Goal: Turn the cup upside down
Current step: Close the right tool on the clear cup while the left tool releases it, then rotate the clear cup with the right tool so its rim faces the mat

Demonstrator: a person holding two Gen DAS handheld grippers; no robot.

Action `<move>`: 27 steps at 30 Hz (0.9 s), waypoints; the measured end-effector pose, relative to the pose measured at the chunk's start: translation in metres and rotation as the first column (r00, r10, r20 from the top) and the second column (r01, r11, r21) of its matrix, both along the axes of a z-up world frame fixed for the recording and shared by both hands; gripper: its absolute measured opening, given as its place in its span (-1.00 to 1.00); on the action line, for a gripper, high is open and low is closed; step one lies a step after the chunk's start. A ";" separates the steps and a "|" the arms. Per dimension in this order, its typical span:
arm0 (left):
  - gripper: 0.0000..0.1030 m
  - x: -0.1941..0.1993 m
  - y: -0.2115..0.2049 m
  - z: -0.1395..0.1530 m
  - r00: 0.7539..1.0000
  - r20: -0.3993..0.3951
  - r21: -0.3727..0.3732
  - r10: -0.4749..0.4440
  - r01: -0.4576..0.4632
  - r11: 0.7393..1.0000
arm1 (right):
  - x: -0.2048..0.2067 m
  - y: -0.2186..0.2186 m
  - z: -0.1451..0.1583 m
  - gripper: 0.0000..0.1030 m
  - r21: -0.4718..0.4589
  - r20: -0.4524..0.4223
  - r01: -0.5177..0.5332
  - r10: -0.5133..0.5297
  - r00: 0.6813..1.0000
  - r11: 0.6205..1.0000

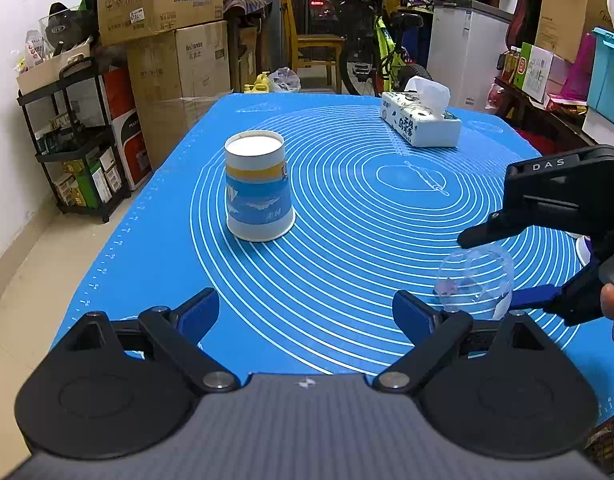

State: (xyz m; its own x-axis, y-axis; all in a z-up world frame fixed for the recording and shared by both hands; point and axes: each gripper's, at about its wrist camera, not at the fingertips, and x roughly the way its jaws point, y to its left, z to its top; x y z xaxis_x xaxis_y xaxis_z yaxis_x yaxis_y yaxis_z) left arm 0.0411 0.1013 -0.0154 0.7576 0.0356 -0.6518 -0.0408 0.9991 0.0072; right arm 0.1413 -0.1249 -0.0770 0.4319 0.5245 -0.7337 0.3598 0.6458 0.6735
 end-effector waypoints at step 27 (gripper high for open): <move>0.81 0.003 0.000 -0.004 1.000 -0.014 -0.006 0.009 -0.010 1.000 | -0.013 0.032 0.030 0.22 -0.668 0.418 -0.043 0.422 0.804 0.743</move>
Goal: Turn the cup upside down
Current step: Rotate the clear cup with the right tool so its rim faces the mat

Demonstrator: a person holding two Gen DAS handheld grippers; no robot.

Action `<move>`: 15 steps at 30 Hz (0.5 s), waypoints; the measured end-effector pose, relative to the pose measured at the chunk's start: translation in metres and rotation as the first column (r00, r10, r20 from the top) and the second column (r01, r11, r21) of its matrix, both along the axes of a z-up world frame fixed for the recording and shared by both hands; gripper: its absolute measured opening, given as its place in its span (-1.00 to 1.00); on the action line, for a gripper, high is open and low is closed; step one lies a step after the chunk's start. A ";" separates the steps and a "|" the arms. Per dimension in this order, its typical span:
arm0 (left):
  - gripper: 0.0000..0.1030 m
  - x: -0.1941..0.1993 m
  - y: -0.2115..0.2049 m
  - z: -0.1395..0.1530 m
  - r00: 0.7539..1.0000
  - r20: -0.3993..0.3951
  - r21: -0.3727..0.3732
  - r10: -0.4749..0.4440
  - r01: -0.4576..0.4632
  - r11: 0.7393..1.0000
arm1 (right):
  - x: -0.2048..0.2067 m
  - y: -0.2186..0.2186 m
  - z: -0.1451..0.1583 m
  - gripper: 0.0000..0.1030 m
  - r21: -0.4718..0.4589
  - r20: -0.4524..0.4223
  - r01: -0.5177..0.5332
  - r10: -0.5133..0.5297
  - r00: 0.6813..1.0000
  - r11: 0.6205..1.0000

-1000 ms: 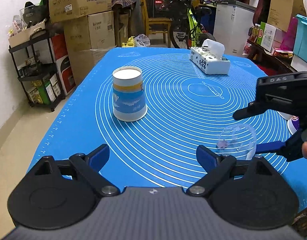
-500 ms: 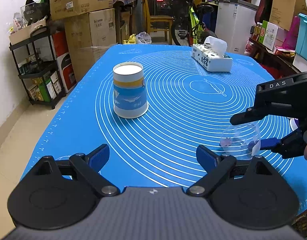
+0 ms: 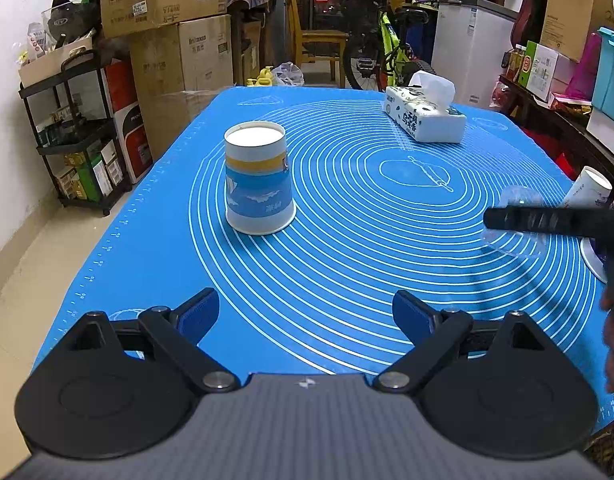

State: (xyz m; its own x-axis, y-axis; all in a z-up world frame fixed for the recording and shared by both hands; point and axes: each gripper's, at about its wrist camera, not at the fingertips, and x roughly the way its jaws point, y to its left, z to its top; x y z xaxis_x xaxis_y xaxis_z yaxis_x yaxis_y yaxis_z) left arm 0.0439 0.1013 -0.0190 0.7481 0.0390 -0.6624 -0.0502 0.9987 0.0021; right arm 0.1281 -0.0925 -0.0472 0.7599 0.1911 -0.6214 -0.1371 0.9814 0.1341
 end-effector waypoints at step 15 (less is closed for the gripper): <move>0.81 -0.003 -0.006 -0.001 1.000 -0.009 -0.008 -0.002 0.002 1.000 | -0.031 0.005 -0.015 0.39 -0.117 0.044 -0.160 0.166 0.985 0.980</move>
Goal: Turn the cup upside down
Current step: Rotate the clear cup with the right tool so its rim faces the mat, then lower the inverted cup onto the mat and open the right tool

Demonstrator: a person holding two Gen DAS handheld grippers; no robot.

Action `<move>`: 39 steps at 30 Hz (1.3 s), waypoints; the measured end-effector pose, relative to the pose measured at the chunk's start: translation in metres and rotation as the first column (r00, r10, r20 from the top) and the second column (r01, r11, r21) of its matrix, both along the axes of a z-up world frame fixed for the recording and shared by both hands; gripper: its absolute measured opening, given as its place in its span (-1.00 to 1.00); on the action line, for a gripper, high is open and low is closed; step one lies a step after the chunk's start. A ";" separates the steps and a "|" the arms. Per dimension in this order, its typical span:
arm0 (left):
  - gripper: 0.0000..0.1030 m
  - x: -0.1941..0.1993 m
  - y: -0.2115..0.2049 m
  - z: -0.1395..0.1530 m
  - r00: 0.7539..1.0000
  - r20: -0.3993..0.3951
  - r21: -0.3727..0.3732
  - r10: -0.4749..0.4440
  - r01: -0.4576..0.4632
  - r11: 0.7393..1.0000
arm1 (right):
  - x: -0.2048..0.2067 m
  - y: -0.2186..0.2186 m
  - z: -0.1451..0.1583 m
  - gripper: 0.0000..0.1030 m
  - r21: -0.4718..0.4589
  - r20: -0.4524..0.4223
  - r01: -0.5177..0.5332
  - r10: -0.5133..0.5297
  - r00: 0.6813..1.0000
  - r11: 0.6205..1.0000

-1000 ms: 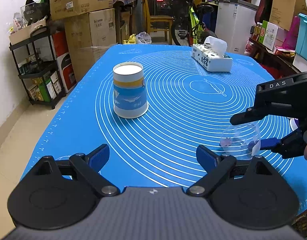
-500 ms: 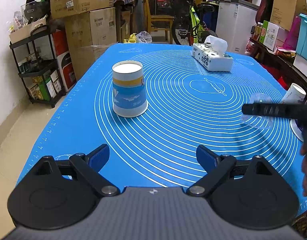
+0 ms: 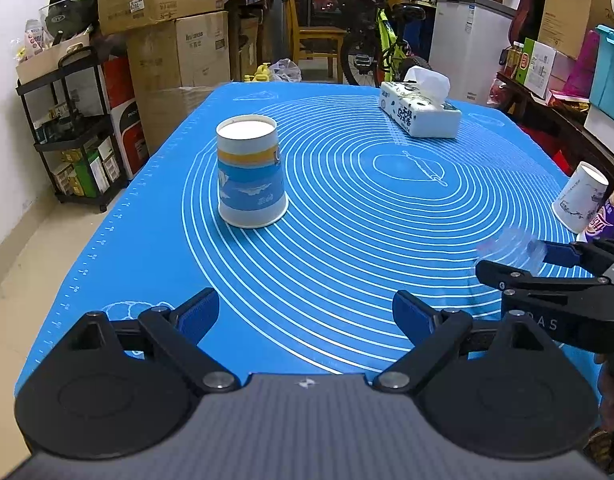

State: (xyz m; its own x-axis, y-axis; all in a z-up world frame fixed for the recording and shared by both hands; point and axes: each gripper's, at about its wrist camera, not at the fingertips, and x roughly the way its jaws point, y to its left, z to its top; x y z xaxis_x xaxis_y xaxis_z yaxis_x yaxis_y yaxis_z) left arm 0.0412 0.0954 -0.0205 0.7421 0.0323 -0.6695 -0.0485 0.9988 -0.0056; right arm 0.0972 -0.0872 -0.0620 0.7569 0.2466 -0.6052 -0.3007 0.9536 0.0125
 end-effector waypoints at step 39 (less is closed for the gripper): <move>0.81 -0.075 -0.078 0.011 0.993 0.014 -0.010 -0.114 0.115 0.993 | -0.145 -0.085 0.055 0.82 0.009 0.058 -0.006 0.005 0.998 1.000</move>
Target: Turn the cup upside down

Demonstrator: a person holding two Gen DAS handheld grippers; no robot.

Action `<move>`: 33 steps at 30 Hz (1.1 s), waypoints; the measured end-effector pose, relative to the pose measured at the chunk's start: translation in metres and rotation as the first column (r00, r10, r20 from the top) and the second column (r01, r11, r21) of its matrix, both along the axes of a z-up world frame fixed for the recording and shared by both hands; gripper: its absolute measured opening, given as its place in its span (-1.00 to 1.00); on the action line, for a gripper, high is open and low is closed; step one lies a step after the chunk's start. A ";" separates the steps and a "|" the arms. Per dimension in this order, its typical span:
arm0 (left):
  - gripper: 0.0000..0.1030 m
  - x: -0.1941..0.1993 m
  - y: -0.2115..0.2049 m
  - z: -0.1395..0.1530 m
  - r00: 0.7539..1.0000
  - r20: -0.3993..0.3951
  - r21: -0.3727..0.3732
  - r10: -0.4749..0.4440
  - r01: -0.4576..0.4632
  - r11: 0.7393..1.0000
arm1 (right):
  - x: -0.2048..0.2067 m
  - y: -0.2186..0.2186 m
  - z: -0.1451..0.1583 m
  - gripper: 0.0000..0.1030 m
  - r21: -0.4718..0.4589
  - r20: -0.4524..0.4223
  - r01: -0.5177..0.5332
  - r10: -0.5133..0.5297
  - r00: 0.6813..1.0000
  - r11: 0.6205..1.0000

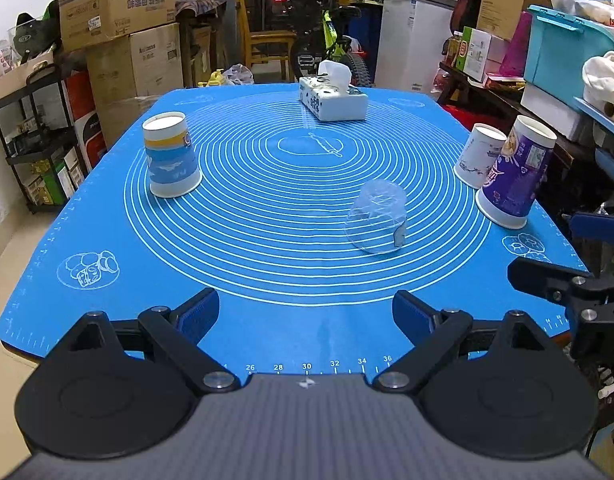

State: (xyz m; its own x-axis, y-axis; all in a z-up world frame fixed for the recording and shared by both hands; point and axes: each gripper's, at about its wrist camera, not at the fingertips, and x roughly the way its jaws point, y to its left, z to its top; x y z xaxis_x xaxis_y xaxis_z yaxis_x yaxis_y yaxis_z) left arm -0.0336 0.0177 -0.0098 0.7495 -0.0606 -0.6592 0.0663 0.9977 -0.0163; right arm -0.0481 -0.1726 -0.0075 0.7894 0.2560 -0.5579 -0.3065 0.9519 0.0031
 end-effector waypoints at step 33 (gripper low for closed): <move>0.81 -0.001 -0.009 -0.001 1.000 0.011 0.029 -0.021 0.021 0.999 | 0.002 -0.008 -0.002 0.82 0.018 -0.020 0.030 -0.030 0.999 0.999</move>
State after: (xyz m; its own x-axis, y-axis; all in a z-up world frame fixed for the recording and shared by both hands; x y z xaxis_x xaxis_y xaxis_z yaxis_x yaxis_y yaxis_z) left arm -0.0347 0.0086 -0.0106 0.7557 -0.0574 -0.6524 0.0875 0.9961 0.0138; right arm -0.0461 -0.1809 -0.0090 0.7857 0.2424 -0.5692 -0.2775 0.9604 0.0260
